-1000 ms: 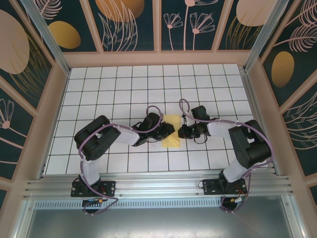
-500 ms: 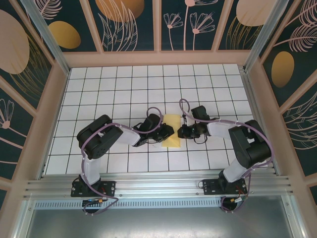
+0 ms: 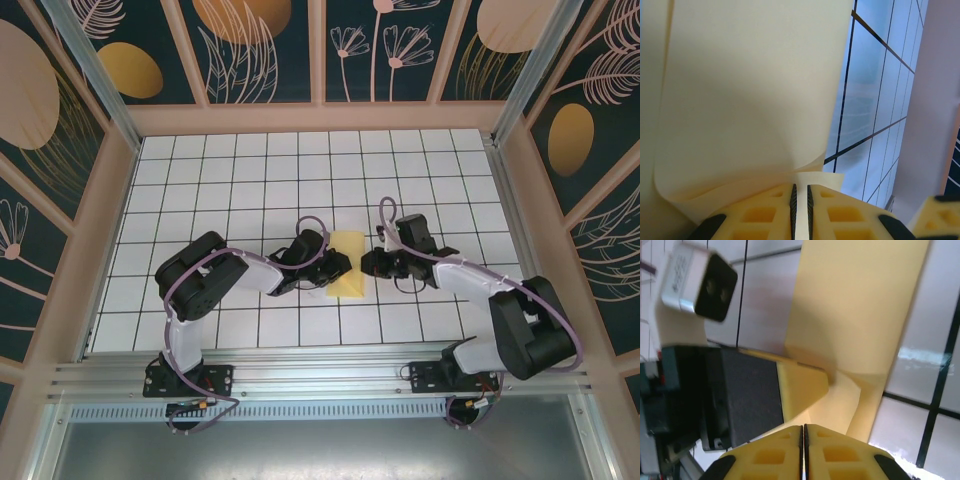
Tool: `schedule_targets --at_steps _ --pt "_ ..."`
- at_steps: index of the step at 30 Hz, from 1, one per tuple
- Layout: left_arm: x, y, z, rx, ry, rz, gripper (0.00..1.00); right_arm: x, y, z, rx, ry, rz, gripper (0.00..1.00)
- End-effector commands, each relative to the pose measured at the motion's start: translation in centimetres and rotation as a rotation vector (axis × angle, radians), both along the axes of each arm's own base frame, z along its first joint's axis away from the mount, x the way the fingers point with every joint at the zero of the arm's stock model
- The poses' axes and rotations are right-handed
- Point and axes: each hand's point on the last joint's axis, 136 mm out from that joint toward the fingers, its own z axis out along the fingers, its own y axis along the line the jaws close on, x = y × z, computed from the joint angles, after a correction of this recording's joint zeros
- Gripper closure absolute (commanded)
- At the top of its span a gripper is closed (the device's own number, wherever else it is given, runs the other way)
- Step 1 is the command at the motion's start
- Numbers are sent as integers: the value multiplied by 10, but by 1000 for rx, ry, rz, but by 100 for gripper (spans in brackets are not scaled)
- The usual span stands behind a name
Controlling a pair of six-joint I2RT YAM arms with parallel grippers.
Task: Fold a paper plane with a square sheet of paper (pick it up from the middle)
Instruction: Fold the triangle a second time at the center of the table.
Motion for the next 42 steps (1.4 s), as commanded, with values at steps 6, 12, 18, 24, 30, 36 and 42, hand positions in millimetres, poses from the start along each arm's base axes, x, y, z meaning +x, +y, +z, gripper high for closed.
schedule_targets --at_steps 6,12,18,24,30,36,42 --pt "-6 1 -11 38 9 -19 84 -29 19 -11 65 91 66 95" --pt "-5 1 -11 45 7 -20 84 -30 24 -17 59 112 84 94" --pt "-5 1 -10 45 7 -19 84 -26 17 -34 -10 139 59 94" --pt "-5 2 -13 52 10 -21 84 -30 9 -49 -67 159 48 93" --pt "-5 3 -14 60 11 -19 85 -35 2 -58 -98 174 41 93" --pt "-6 5 -18 72 18 -16 85 -42 -8 -69 -135 197 32 93" --pt "-6 8 -22 88 23 -9 86 -47 -13 -70 -144 210 31 92"
